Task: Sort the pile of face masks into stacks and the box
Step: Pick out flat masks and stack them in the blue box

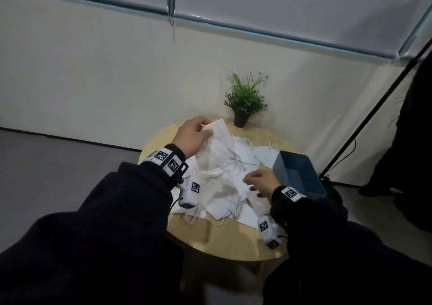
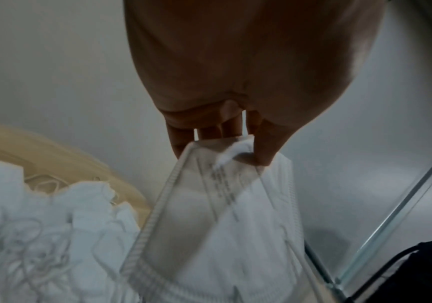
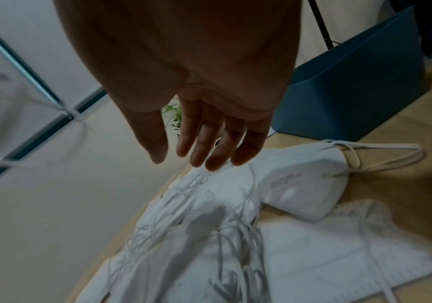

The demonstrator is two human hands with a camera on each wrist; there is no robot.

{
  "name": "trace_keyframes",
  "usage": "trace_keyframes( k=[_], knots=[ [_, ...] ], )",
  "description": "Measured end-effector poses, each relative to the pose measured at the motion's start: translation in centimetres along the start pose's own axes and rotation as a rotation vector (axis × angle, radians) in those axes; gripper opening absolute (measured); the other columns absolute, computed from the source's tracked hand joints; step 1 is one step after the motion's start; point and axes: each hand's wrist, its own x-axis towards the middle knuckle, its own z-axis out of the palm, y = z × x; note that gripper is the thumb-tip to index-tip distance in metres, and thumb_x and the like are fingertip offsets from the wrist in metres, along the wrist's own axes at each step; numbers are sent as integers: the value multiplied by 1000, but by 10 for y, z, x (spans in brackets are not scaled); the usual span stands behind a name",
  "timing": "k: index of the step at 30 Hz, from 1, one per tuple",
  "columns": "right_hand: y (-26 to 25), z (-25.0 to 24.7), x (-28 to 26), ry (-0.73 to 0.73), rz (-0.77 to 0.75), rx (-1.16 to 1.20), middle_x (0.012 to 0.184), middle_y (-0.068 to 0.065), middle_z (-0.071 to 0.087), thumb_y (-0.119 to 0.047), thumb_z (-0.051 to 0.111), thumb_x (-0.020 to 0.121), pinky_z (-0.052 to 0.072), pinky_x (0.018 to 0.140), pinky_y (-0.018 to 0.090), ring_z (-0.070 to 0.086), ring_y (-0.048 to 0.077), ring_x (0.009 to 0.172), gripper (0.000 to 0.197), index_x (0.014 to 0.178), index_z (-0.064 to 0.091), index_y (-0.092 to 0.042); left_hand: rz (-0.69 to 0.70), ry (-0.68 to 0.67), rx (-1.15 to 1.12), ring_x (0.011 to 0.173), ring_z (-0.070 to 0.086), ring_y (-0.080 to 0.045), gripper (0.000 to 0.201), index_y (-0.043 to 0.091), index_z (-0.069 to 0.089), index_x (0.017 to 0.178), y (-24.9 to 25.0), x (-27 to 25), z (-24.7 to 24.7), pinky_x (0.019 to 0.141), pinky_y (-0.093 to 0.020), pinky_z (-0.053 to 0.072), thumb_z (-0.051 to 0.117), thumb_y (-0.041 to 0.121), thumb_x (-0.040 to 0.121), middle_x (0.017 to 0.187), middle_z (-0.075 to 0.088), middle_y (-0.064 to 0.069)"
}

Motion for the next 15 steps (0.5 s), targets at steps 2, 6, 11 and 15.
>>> trace_keyframes(
  k=[2, 6, 11, 15],
  knots=[
    [-1, 12, 0, 1, -23, -8, 96, 4, 74, -19, 78, 88, 45, 61, 27, 66, 20, 81, 9, 91, 71, -15, -12, -7, -58, 87, 74, -29, 16, 34, 68, 93, -12, 0, 7, 78, -42, 58, 65, 26, 79, 91, 77, -4],
    [14, 40, 13, -13, -39, -8, 86, 1, 72, -17, 84, 84, 45, 65, 26, 65, 19, 80, 14, 88, 70, -17, -122, -38, -86, 91, 72, -29, 17, 37, 64, 92, -60, -3, 28, 79, -43, 57, 67, 23, 83, 89, 72, 2],
    [49, 70, 23, -40, -12, -31, 117, -5, 63, -40, 90, 74, 49, 83, 24, 60, 12, 106, 56, 121, 65, -21, -109, 28, -77, 90, 65, -12, 18, 28, 62, 96, -92, 20, 43, 74, -29, 48, 66, 11, 90, 97, 70, 9],
    [58, 83, 30, -35, -118, -311, 116, -11, 52, -60, 84, 64, 49, 97, 39, 53, 13, 111, 74, 127, 56, -34, -159, 96, -84, 77, 63, -15, 19, 32, 59, 88, -95, 45, 26, 70, -36, 50, 63, 13, 87, 85, 68, 11]
  ],
)
